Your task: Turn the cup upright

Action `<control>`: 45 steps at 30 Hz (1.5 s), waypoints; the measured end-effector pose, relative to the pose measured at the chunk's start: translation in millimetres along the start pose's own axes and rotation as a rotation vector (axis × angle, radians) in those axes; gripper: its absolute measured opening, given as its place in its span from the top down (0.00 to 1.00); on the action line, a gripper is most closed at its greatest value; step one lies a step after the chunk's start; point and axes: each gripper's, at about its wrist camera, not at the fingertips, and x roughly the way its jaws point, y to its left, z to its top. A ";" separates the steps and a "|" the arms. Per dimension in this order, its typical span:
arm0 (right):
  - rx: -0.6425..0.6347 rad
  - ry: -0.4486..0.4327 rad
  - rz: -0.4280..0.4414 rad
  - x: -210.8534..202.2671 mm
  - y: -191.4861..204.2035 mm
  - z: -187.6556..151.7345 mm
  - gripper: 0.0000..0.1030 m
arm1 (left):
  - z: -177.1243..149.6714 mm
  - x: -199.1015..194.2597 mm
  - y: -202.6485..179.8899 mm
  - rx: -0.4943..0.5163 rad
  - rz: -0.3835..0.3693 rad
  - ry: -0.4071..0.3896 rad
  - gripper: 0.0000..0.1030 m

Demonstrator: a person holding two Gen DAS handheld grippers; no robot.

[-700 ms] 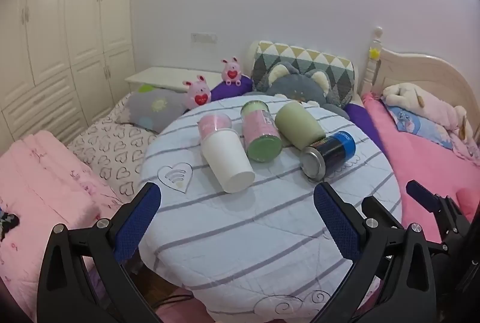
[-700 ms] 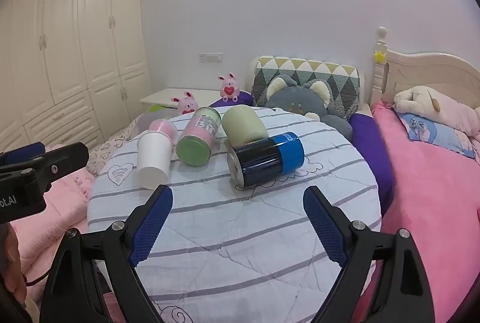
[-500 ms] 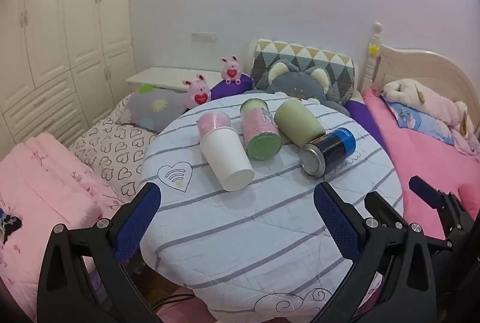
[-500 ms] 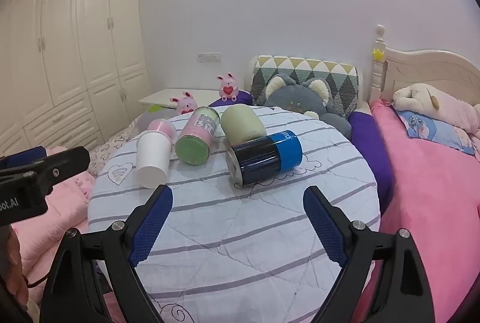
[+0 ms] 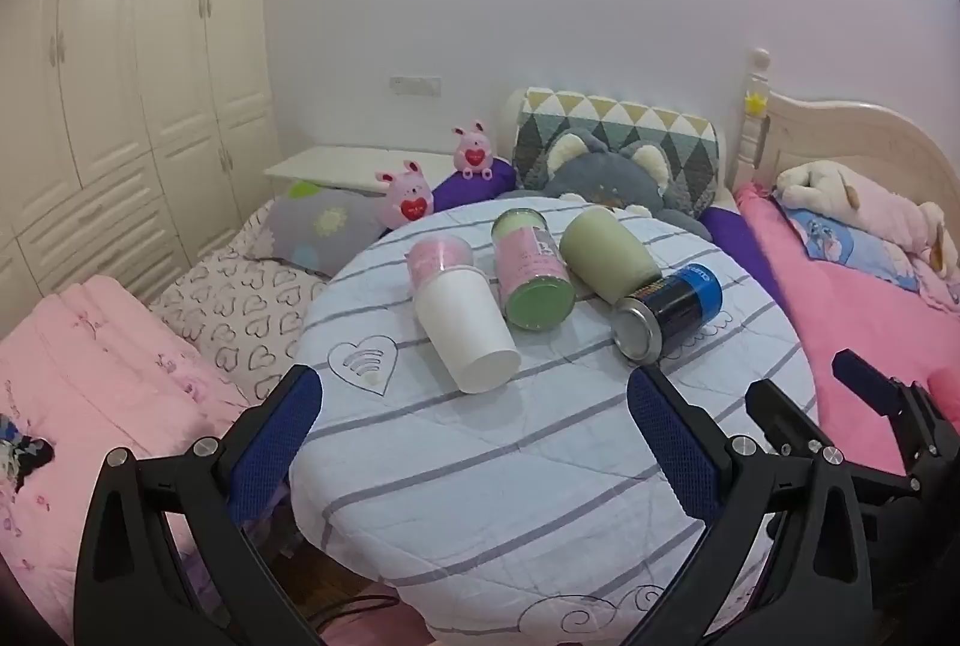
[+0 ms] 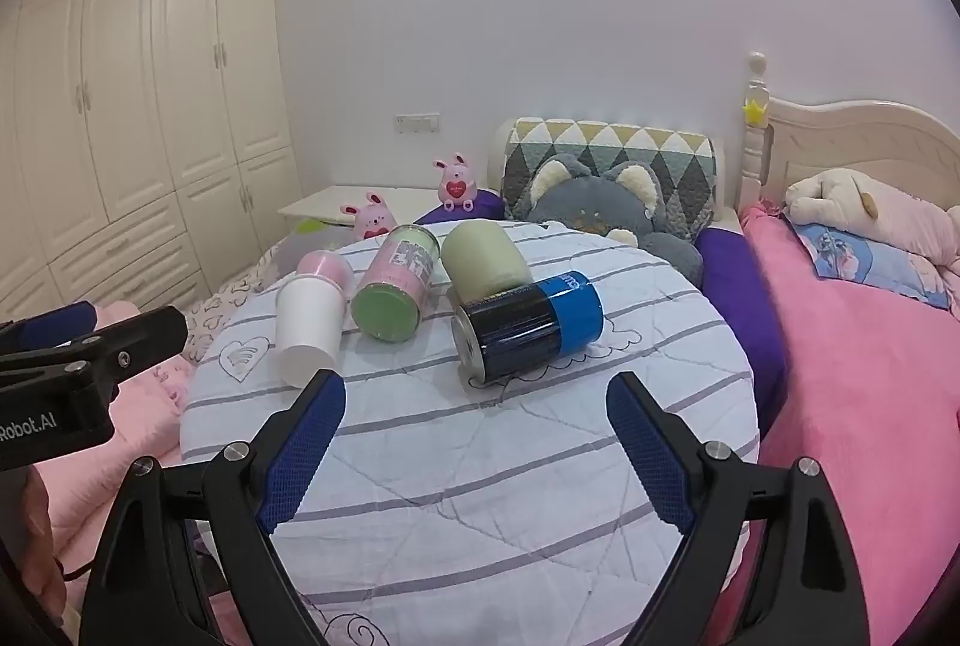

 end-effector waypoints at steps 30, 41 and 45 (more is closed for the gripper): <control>0.030 -0.010 -0.003 2.3 -2.5 8.2 0.12 | 2.4 18.0 17.8 -0.027 0.005 0.038 0.00; 0.022 -0.006 0.012 10.7 1.8 12.7 0.12 | 0.7 25.6 17.7 -0.024 0.018 0.044 0.00; 0.013 -0.001 0.014 12.9 5.6 13.5 0.12 | -0.4 29.2 18.2 -0.026 0.014 0.051 0.00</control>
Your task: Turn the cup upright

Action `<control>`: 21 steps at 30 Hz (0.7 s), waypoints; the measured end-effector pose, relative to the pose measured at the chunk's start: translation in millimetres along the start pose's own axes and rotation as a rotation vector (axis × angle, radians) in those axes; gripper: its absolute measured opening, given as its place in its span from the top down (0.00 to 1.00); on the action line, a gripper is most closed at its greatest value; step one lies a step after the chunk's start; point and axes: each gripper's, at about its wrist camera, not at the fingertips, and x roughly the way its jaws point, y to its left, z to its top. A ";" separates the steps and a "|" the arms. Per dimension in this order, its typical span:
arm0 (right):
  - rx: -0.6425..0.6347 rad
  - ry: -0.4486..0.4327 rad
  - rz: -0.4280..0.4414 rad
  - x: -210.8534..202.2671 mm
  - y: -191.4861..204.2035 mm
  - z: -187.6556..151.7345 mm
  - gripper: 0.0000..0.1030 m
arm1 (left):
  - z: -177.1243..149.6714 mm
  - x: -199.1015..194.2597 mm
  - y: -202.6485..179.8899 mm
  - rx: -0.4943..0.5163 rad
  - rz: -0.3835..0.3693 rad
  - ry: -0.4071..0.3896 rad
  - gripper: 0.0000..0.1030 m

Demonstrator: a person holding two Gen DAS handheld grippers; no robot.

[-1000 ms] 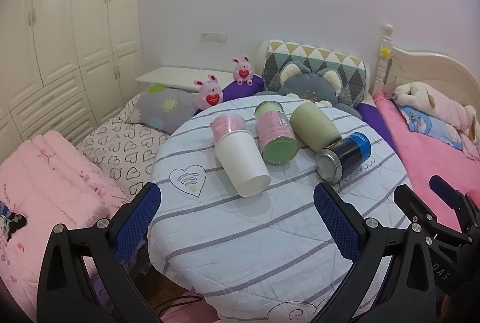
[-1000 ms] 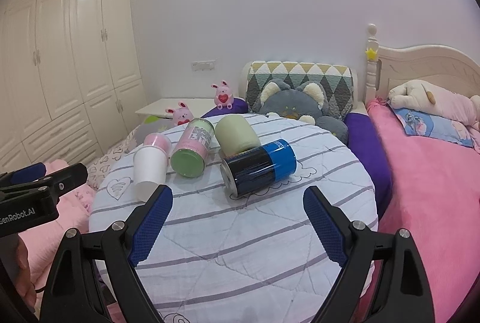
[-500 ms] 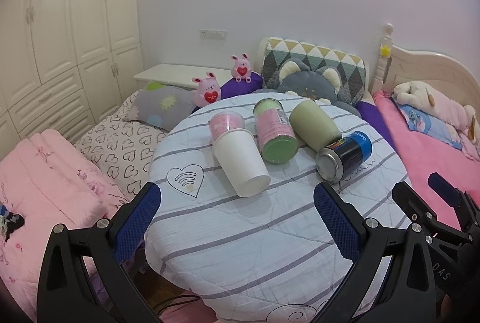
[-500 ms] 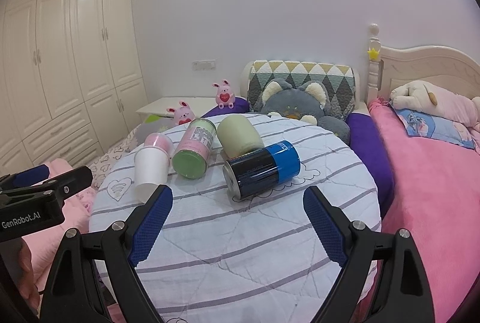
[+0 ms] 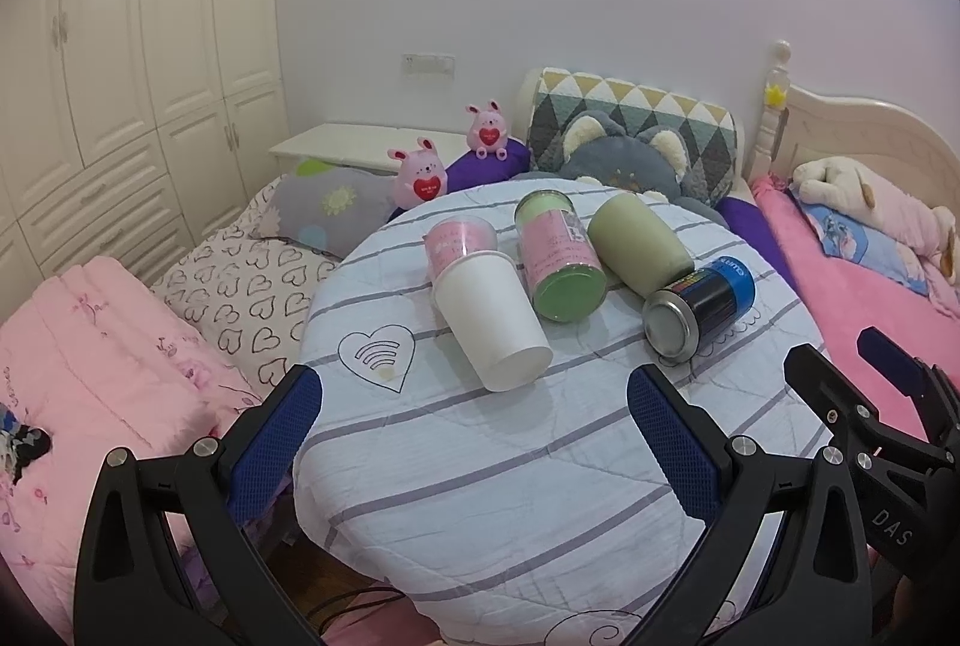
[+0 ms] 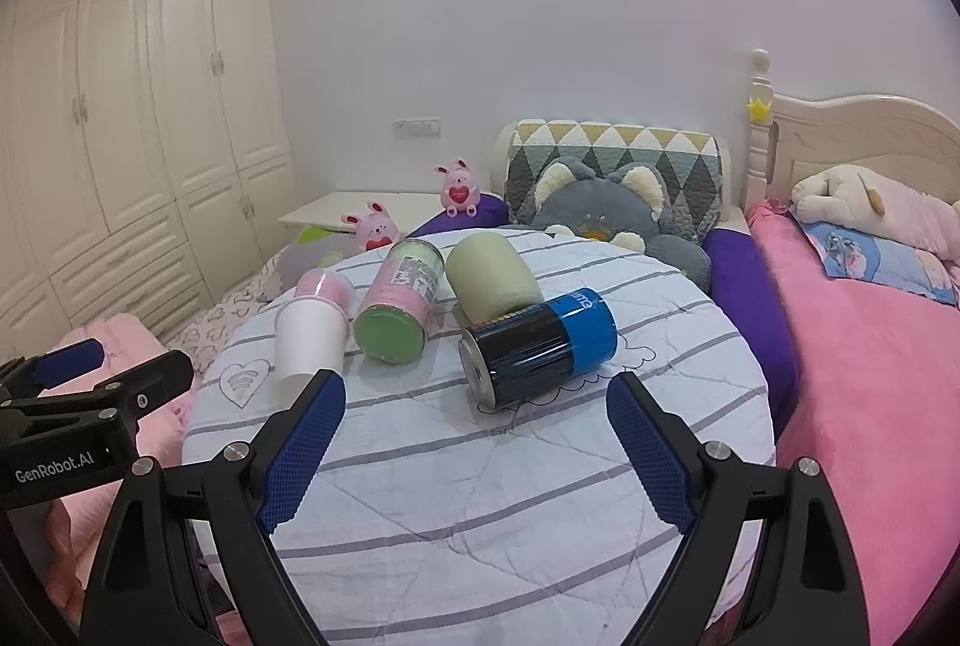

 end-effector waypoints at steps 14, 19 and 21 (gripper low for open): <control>-0.010 0.017 -0.007 7.8 4.8 3.7 0.12 | -0.8 9.4 -0.3 0.002 -0.014 0.012 0.00; -0.013 0.021 -0.007 11.0 6.1 5.5 0.12 | 0.9 13.7 -1.0 0.004 -0.022 0.022 0.00; -0.014 0.023 -0.008 12.5 6.3 6.0 0.12 | 1.9 14.6 -1.2 0.008 -0.023 0.024 0.00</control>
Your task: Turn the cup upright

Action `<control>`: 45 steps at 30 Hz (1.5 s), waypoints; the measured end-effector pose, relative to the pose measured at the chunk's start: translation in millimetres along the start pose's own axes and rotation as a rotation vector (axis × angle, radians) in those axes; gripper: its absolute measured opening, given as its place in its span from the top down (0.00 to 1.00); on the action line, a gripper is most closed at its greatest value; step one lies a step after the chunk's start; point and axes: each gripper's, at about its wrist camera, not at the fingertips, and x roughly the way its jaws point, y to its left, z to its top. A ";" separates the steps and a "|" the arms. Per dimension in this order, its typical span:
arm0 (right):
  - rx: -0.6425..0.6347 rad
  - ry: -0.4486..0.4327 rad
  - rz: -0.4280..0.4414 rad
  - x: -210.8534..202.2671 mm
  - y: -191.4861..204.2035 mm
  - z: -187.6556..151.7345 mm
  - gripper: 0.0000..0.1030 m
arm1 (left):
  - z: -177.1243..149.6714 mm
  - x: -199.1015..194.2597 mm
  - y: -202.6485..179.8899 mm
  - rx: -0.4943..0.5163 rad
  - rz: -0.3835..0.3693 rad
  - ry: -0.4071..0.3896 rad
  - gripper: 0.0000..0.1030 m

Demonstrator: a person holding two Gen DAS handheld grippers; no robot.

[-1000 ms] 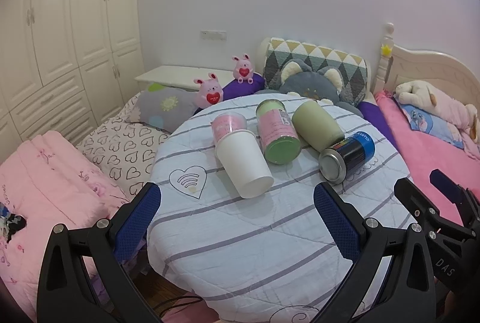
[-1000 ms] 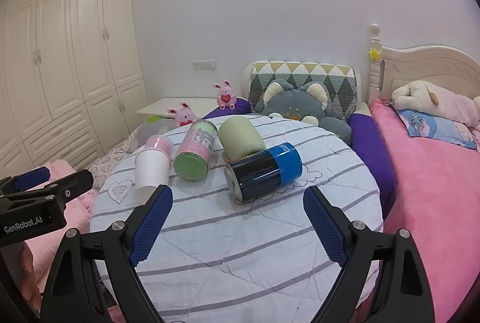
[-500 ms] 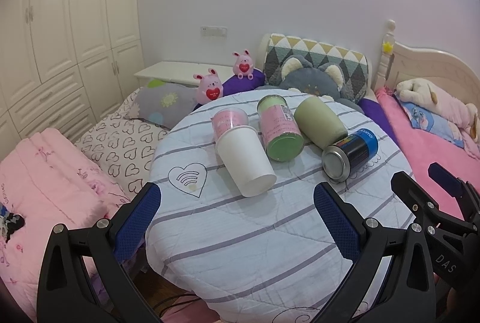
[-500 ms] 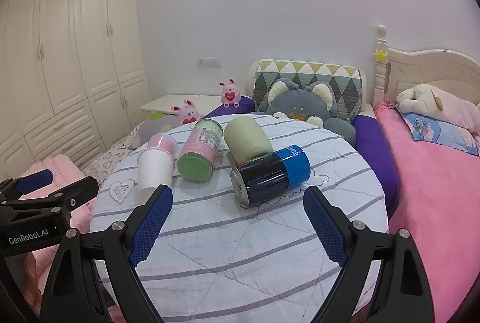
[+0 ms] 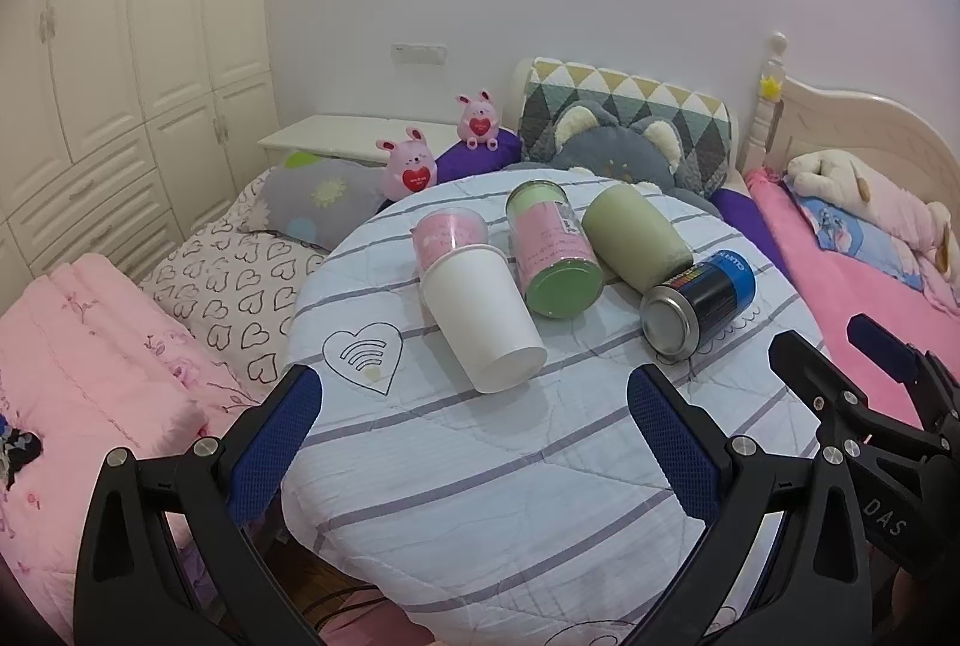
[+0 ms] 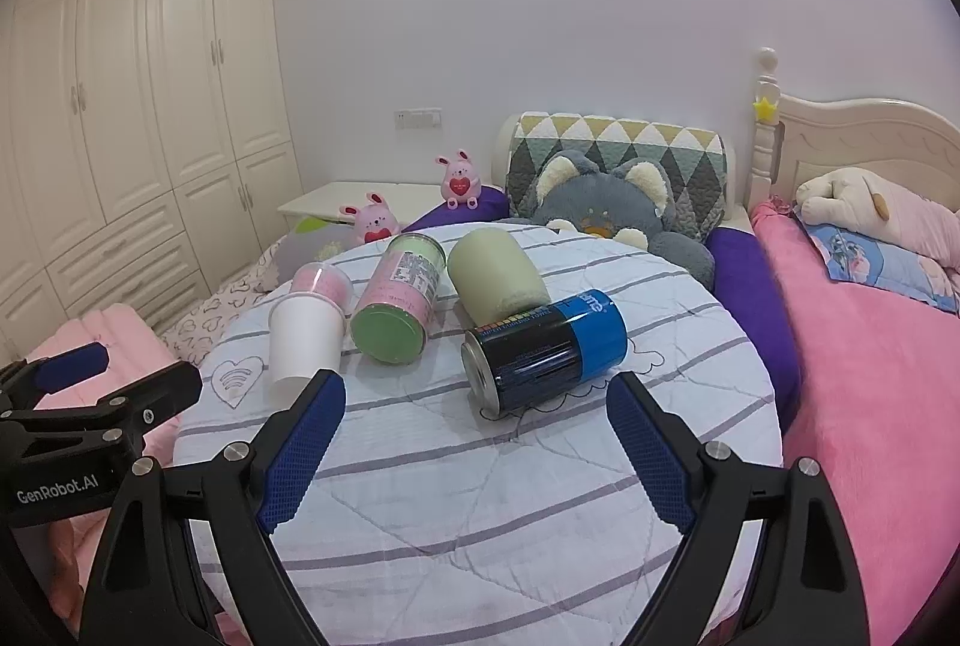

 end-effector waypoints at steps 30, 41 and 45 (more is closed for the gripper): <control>-0.073 0.284 0.270 131.5 62.6 33.6 0.12 | 55.7 70.5 95.4 -0.203 0.046 0.083 0.00; -0.035 0.408 0.347 161.8 94.3 3.4 0.13 | 42.9 85.9 109.6 -0.185 0.026 0.155 0.00; -0.026 0.419 0.356 166.2 91.9 0.1 0.15 | 39.4 85.3 110.3 -0.181 0.011 0.169 0.00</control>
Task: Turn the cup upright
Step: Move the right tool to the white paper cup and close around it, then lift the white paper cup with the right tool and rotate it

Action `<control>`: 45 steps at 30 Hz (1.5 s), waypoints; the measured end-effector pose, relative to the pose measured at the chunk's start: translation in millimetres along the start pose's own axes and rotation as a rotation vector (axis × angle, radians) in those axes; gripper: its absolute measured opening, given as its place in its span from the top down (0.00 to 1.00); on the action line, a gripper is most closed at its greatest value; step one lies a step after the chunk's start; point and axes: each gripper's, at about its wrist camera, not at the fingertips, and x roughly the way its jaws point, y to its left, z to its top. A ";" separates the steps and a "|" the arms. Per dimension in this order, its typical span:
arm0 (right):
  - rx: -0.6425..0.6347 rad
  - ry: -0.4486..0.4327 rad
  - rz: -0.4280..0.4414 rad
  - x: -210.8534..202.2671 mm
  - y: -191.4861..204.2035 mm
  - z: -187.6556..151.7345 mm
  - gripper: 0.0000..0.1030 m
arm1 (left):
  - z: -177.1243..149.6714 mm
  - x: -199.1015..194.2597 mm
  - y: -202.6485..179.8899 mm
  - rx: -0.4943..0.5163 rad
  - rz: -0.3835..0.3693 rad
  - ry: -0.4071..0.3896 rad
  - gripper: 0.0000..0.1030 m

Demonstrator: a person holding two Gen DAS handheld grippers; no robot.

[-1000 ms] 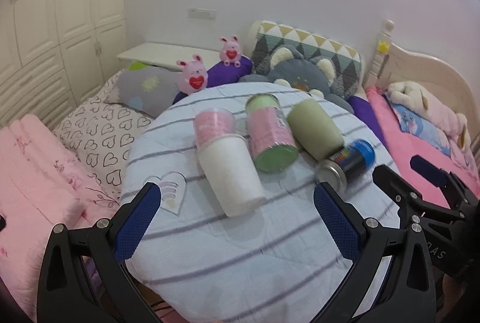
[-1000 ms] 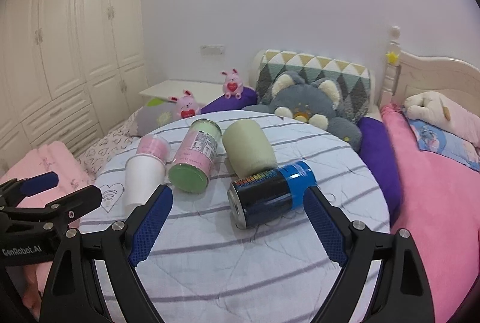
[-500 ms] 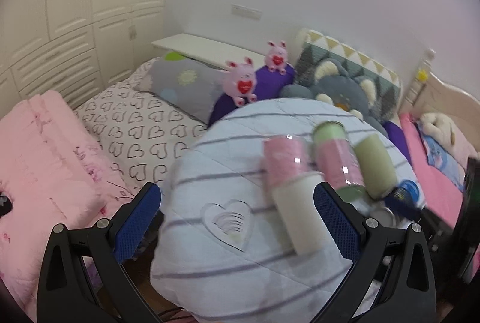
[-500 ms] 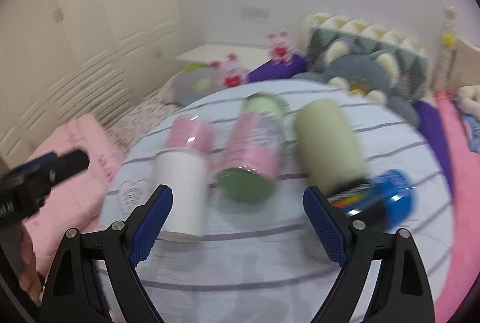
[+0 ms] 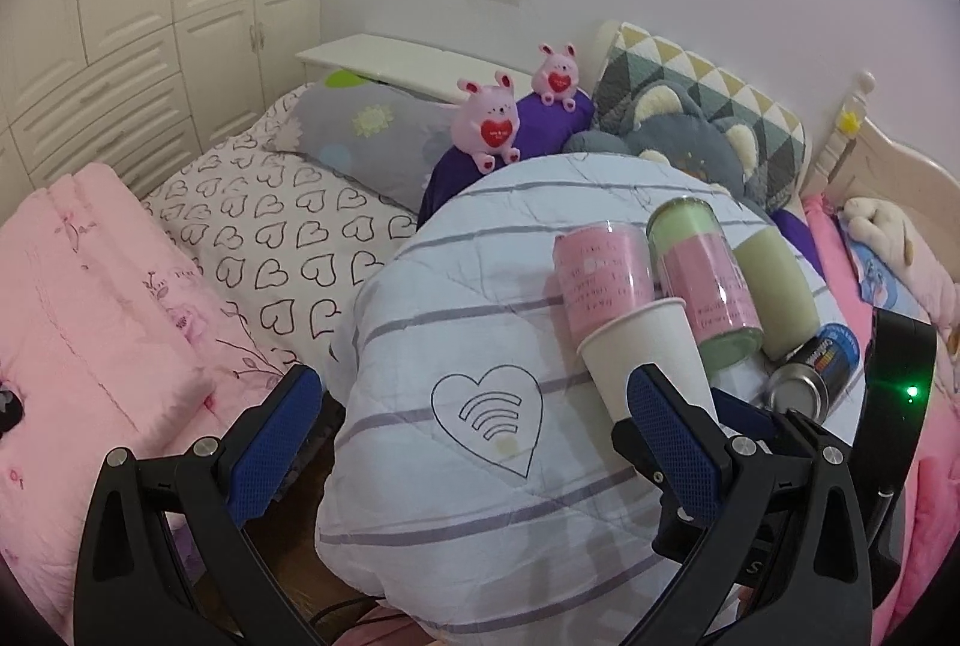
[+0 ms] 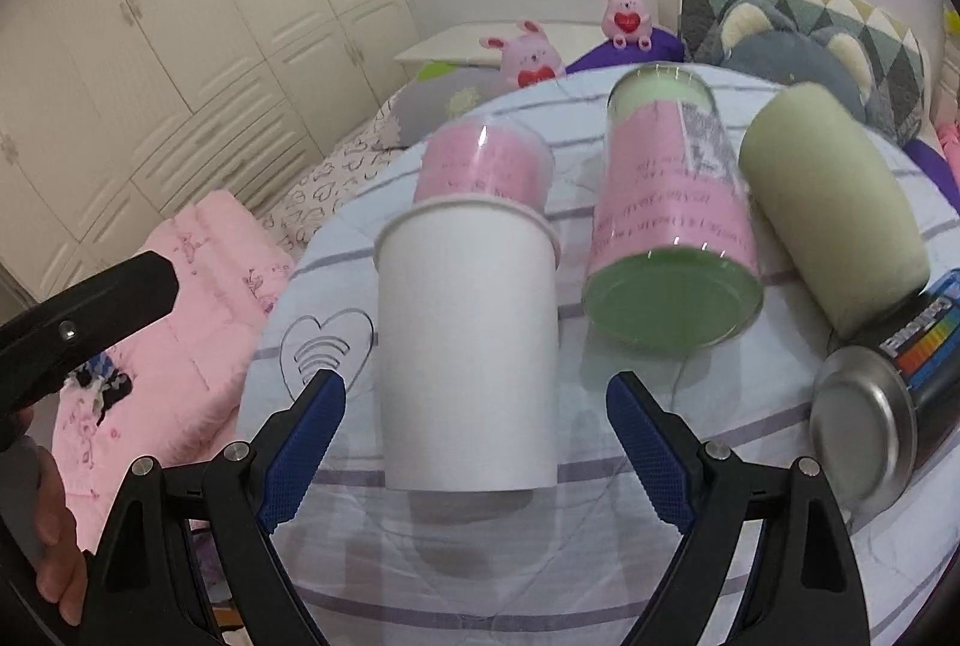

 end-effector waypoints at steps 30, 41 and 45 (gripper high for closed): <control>0.137 -0.054 -0.113 -80.4 -30.4 -87.4 0.41 | -60.2 -30.7 -83.9 0.123 -0.072 0.072 0.00; 0.128 -0.059 -0.059 -88.8 -40.9 -97.5 0.15 | -69.1 -29.0 -109.8 0.128 -0.042 0.098 0.00; 0.112 -0.066 -0.041 -101.7 -47.8 -106.6 0.14 | -72.7 -16.7 -124.9 0.114 -0.090 0.168 0.00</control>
